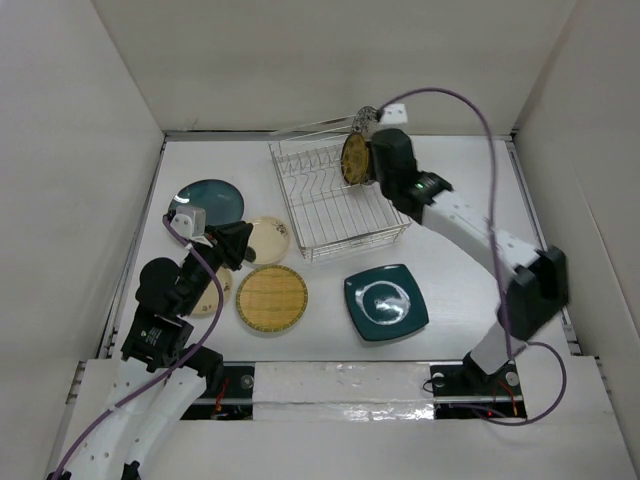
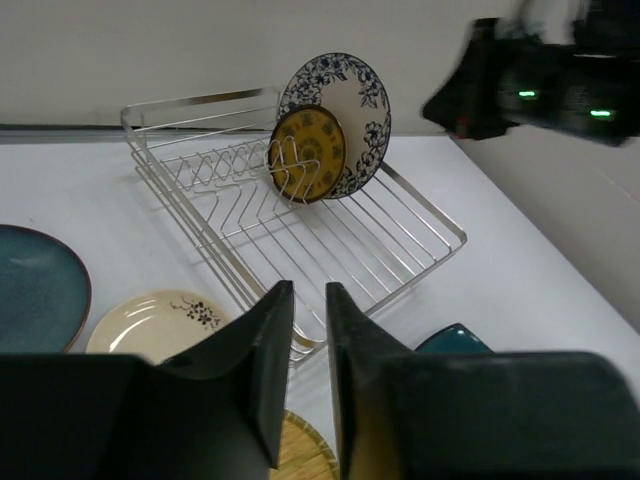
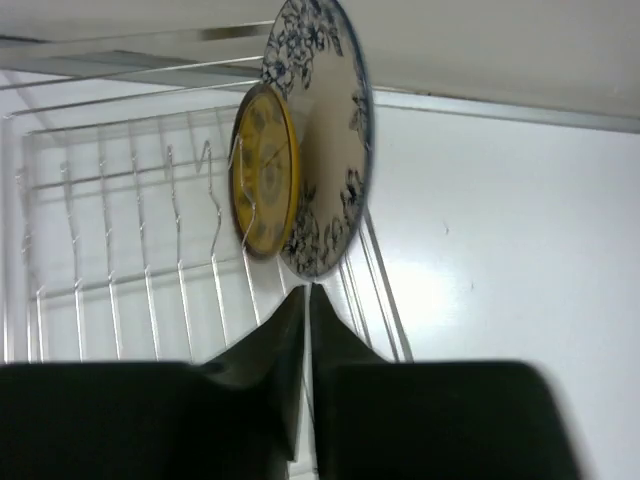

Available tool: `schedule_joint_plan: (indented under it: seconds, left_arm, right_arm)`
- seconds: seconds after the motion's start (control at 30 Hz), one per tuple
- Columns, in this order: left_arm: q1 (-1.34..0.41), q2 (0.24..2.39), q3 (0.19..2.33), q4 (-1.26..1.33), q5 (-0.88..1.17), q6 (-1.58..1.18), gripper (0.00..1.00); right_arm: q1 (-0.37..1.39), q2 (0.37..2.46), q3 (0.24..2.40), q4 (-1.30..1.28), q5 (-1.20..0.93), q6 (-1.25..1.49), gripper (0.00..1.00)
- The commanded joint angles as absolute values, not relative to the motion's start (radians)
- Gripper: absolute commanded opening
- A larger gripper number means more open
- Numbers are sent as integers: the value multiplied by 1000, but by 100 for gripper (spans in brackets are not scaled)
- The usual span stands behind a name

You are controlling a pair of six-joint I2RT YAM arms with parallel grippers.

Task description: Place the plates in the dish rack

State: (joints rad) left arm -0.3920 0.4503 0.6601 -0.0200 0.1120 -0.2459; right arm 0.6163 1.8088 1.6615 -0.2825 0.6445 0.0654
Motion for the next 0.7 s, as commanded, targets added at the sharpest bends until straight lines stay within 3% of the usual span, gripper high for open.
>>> schedule_joint_plan:
  seconds: [0.0,0.07,0.23,0.3,0.33,0.4,0.43,0.53,0.67]
  left_arm:
    - [-397,442,647,23,115,-241,14]
    - [-397,436,646,23,115,-242,0]
    - [-397,426,647,26,123,-245,0]
    - [-397,422,647,25,121,-245,0]
    - [-397,419,647,25,117,-245,0]
    - [-397,416,647,25,114,-245,3]
    - [-397,414,647,25,115,-247,4]
    - [-397,416,646,25,118,-247,4]
    - [-397,417,647,25,117,-247,5]
  right_arm:
    - [574,1504,1339,-68,444,253,0]
    - [496,1381,1174,-52,306,381,0]
    - [332,1132,801,-159,80,523,1]
    - [278,1112,735,-209,-26,546,18]
    - [258,1115,689,-221,-63,546,41]
    - [215,1127,652,-248,-161,549,58]
    - [200,1144,620,-249,-196,545,72]
    - [155,1193,585,-256,-366,513,81]
    - [110,1229,552,-252,-478,491,81]
